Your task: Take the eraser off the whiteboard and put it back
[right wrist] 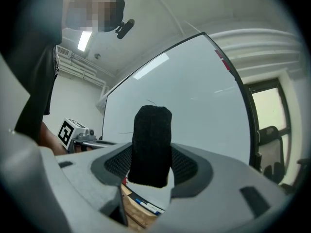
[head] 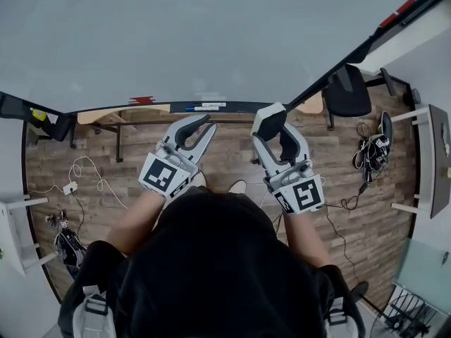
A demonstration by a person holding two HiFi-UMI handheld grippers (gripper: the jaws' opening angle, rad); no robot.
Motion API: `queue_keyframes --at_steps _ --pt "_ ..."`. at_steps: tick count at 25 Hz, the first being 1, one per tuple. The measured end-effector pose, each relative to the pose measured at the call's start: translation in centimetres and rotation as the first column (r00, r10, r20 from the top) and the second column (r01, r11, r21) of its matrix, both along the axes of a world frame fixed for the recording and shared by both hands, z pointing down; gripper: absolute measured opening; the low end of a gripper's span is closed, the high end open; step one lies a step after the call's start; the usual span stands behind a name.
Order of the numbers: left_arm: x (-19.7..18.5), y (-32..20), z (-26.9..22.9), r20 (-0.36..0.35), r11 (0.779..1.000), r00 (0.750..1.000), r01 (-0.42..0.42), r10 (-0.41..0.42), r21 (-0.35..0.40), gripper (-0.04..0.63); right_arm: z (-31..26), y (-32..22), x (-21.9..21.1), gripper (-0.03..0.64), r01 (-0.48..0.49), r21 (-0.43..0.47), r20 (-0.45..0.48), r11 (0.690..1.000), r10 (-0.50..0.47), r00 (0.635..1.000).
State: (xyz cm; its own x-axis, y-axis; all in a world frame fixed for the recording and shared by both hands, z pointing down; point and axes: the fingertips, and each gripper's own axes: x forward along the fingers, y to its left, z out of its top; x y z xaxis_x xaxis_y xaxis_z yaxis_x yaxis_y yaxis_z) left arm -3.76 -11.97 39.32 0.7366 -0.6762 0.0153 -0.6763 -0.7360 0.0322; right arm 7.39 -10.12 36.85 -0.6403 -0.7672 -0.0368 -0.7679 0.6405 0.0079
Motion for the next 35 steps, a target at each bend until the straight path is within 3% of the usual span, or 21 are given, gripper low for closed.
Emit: queue_keyframes --at_steps 11,17,25,35 --pt "0.2 0.3 -0.2 0.003 1.000 1.000 -0.006 0.006 0.003 0.057 1.1 0.3 -0.1 0.232 -0.011 -0.033 0.006 0.999 0.011 1.000" --pt "0.8 -0.2 -1.2 0.004 1.000 1.000 -0.005 0.005 0.019 0.057 0.3 -0.4 1.6 0.230 -0.063 -0.018 0.006 0.998 0.063 0.998" --pt "5.3 -2.1 -5.4 -0.033 0.997 0.998 -0.042 0.044 0.072 0.057 -3.5 -2.9 5.5 0.232 -0.139 0.090 -0.048 0.986 0.143 0.989" --pt "10.2 -5.6 -7.8 -0.006 0.994 0.998 -0.065 0.066 0.088 0.057 -5.8 -7.7 9.4 0.232 -0.162 0.238 -0.242 0.958 0.220 0.945"
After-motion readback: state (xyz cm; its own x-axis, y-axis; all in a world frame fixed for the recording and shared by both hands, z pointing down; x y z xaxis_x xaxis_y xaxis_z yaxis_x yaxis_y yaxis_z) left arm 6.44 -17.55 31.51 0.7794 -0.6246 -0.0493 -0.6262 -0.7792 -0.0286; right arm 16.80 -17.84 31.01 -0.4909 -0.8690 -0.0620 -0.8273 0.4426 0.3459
